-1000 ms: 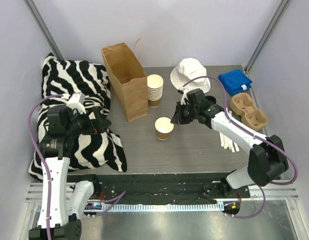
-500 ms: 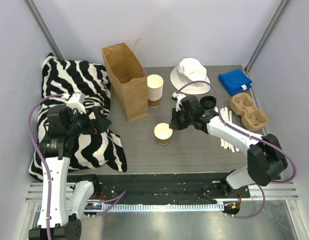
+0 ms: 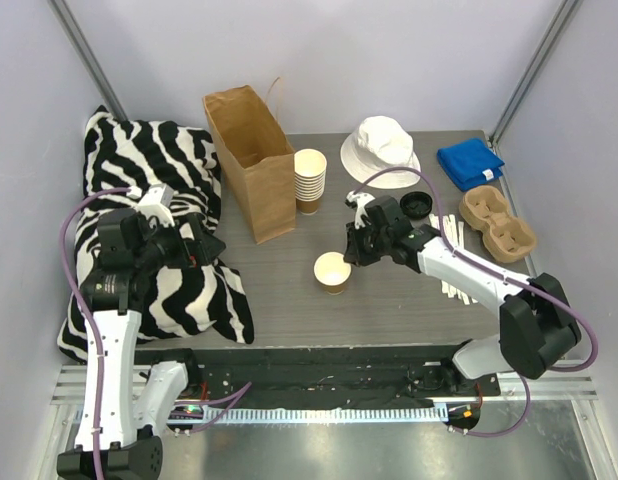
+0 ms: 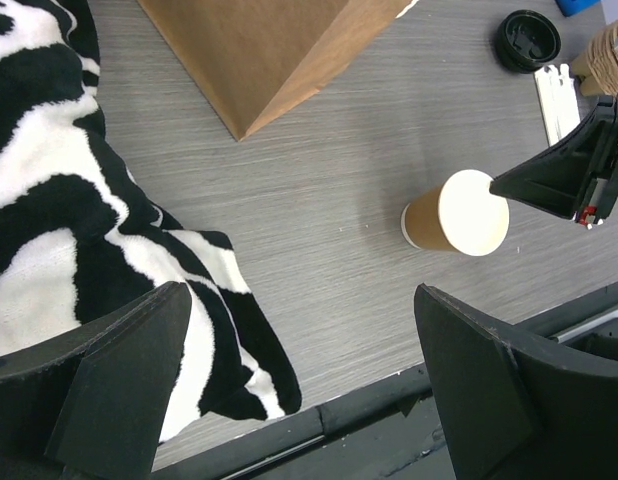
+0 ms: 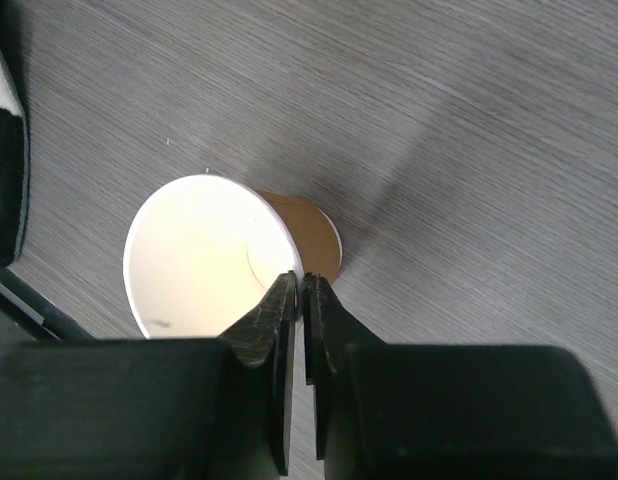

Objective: Pack the takeout coffee

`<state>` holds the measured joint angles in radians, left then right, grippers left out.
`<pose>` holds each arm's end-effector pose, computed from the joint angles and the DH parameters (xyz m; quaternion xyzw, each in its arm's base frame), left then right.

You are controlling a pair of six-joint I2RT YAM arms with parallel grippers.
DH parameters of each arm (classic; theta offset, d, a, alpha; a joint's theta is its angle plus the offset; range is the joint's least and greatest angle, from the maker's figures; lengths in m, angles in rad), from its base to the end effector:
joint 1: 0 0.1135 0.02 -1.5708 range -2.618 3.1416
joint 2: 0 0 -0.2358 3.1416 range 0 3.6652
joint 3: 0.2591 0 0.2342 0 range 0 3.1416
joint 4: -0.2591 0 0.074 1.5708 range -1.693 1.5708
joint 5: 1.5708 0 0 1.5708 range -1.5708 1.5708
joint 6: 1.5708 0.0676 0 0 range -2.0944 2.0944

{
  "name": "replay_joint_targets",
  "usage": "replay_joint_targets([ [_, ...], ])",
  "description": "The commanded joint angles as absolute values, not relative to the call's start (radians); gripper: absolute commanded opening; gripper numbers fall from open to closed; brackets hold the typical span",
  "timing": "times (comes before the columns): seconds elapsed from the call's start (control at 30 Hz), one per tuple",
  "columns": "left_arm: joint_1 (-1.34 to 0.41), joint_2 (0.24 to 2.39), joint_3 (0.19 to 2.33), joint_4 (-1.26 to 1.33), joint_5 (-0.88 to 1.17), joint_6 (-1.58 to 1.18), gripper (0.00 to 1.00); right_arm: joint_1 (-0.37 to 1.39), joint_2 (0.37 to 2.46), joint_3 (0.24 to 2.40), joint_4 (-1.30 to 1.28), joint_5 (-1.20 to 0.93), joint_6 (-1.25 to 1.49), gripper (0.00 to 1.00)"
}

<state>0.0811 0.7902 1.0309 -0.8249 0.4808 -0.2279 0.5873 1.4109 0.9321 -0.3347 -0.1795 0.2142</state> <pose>0.1733 -0.0173 0.3194 -0.0202 0.8626 -0.2429 0.4433 0.2493 0.1805 0.1931 -0.2042 0.9032 0.2203 0.3065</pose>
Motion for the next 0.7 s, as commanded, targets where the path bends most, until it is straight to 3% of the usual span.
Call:
replay_joint_targets([
  [0.0, 0.086, 0.787, 1.028, -0.776, 0.518, -0.227, 1.0, 0.591, 1.358, 0.933, -0.328, -0.184, 0.199, 0.21],
  [0.03, 0.087, 0.788, 1.029, -0.776, 0.523, -0.224, 1.0, 0.591, 1.358, 0.942, -0.331, -0.186, 0.199, 0.4],
  [0.13, 0.087, 0.787, 1.034, -0.781, 0.526, -0.213, 1.0, 0.591, 1.344, 0.971, -0.357, -0.183, 0.196, 0.66],
  [0.33, 0.087, 0.798, 1.046, -0.804, 0.545, -0.186, 0.99, 0.563, 1.298, 1.106, -0.455, -0.146, 0.093, 0.94],
  [0.47, 0.087, 0.814, 1.066, -0.81, 0.566, -0.172, 1.0, 0.456, 1.292, 1.201, -0.529, -0.06, 0.005, 1.0],
  [0.57, 0.087, 0.83, 1.075, -0.801, 0.577, -0.175, 1.0, 0.254, 1.34, 1.259, -0.561, -0.078, -0.021, 1.0],
  [0.67, 0.087, 0.845, 1.074, -0.778, 0.581, -0.202, 1.0, 0.099, 1.451, 1.342, -0.6, -0.035, -0.012, 0.88],
])
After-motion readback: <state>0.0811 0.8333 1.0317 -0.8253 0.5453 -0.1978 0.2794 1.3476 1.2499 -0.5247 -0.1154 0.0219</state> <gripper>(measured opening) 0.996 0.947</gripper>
